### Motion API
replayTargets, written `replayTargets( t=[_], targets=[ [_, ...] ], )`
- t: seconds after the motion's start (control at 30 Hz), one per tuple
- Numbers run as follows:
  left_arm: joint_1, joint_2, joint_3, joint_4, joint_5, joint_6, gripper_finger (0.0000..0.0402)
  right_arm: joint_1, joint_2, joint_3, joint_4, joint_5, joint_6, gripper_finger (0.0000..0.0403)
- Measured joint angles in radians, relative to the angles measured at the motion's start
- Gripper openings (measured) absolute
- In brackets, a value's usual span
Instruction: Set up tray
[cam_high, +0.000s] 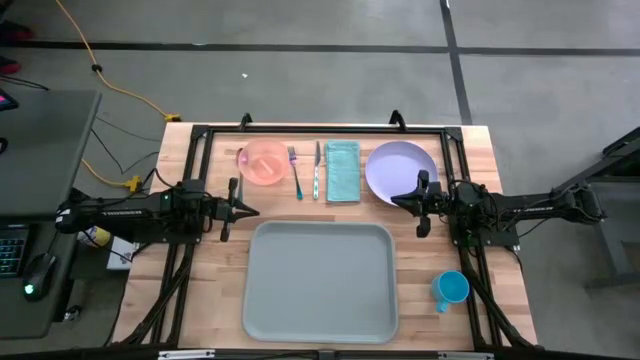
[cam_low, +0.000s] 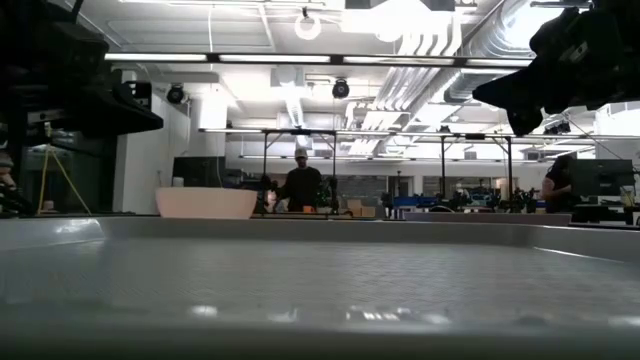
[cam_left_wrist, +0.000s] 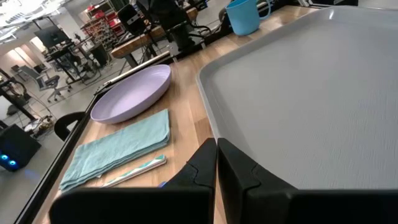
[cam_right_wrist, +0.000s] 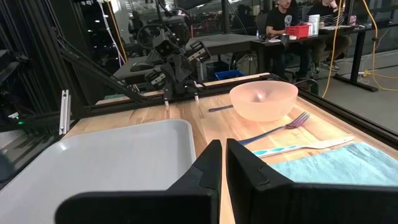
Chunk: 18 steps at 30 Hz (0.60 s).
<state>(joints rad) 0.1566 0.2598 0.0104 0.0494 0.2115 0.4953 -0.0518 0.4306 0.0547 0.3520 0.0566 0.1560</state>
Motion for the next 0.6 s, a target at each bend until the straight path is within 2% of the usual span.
replayTargets(
  t=[0.6],
  targets=[
    [0.0,0.0,0.0,0.004,-0.008,-0.002,0.0046,0.0,0.0,0.0,0.0,0.0,0.0,0.0]
  ],
)
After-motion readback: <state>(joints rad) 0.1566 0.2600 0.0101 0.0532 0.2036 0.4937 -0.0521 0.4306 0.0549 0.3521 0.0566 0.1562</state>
